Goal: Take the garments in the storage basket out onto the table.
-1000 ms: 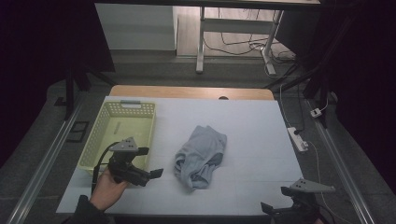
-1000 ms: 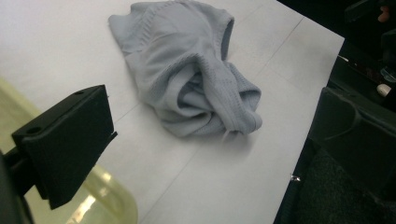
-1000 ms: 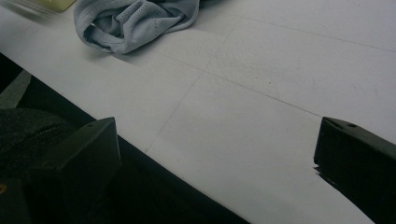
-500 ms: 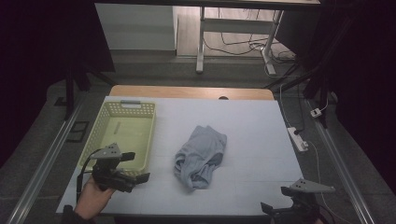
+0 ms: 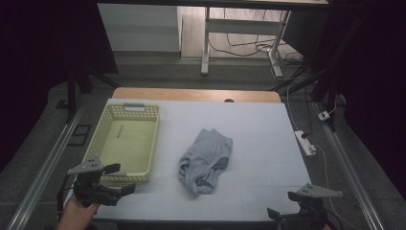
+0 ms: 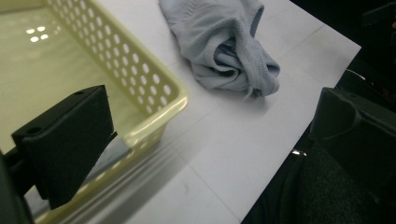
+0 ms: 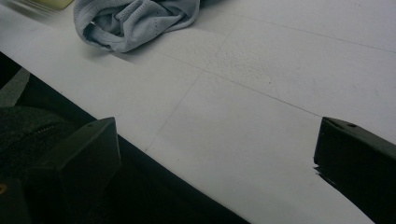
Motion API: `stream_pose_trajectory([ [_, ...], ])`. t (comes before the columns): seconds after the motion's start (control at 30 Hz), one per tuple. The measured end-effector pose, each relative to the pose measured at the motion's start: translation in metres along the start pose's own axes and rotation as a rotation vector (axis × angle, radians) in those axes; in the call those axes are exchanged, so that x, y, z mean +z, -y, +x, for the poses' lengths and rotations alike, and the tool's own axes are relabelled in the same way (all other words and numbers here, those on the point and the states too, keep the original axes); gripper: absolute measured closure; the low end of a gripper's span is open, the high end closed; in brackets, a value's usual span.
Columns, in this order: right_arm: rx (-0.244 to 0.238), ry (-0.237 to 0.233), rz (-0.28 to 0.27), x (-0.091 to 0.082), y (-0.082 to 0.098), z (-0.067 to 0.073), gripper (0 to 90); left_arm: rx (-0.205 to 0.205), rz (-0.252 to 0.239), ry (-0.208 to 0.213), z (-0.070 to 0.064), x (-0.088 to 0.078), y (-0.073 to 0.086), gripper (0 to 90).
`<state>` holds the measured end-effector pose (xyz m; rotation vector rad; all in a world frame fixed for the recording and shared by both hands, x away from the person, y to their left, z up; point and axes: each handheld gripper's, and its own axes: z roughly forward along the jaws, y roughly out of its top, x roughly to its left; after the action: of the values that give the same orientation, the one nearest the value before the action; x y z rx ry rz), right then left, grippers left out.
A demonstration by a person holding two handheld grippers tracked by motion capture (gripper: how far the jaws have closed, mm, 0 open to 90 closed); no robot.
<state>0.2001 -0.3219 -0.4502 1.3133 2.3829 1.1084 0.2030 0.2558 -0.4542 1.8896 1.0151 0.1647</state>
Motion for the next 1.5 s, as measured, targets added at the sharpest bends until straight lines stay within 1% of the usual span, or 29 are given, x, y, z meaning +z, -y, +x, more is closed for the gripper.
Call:
stream_pose_trajectory([
  [0.4, -0.003, 0.004, 0.007, 0.001, 0.0, 0.0, 0.4, -0.063, -0.019, -0.045, 0.009, -0.024, 0.025, 0.0],
  [0.97, -0.002, 0.006, 0.009, 0.001, 0.0, 0.0, 0.4, -0.118, -0.024, -0.108, 0.016, -0.049, 0.051, 0.0],
  [1.13, -0.002, 0.006, 0.009, 0.001, 0.0, 0.0, 0.4, -0.122, -0.002, -0.129, 0.018, -0.052, 0.056, 0.0],
  [1.27, -0.002, 0.006, 0.009, 0.001, 0.0, 0.001, 0.4, -0.127, 0.003, -0.129, 0.018, -0.053, 0.058, 0.0],
  [1.5, -0.006, 0.009, 0.01, 0.001, 0.0, 0.001, 0.4, -0.127, 0.047, -0.137, 0.017, -0.054, 0.061, 0.0],
])
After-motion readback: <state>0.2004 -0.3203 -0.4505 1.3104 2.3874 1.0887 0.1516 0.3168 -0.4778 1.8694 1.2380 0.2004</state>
